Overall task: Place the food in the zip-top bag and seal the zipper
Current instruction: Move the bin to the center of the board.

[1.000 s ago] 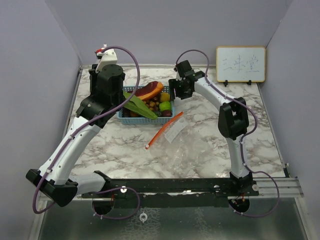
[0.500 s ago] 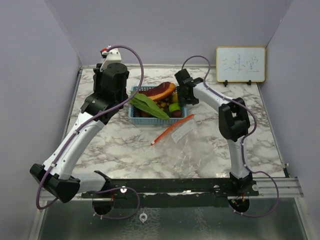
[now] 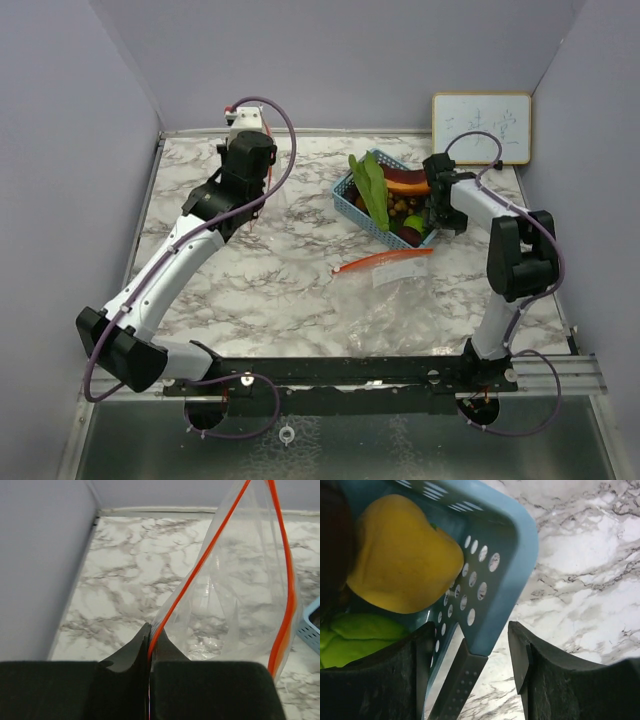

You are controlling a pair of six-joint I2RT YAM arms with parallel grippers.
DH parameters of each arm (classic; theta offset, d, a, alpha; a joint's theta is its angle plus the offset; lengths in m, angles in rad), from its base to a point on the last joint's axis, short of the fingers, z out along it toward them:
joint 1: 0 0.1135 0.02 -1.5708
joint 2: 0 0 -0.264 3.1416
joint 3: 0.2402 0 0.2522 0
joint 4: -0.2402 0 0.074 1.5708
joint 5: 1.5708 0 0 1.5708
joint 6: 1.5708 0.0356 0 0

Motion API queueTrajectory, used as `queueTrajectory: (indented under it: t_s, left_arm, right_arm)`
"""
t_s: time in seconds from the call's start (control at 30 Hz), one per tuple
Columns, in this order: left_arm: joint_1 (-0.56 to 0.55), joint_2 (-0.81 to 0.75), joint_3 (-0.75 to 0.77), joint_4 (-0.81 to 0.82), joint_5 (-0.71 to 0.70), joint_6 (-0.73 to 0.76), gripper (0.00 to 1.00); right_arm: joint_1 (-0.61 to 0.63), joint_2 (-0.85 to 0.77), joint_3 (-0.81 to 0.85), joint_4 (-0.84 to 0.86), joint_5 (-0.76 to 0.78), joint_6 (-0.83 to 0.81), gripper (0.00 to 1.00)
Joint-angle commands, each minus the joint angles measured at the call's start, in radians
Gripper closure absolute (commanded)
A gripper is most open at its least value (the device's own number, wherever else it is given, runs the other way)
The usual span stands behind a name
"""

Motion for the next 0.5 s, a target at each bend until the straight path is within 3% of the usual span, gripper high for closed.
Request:
queueTrajectory:
  t_s: [0.0,0.13,0.47]
  left_arm:
    - [0.003,0.026,-0.089,0.118,0.236,-0.154,1.0]
    - [0.001,0.091,-0.133,0.166,0.297,-0.216,1.0]
    - [0.001,0.192,-0.104,0.205,0.409,-0.255,1.0]
  right_arm:
    - [-0.018,-0.082,-0.07,0.038,0.016,-0.013,0.39]
    - [-0.018,-0.149,-0.047,0.036,-0.064,-0.033,0.32]
    - [-0.018,-0.31,0.071,-0.056,-0.206,-0.016,0.29]
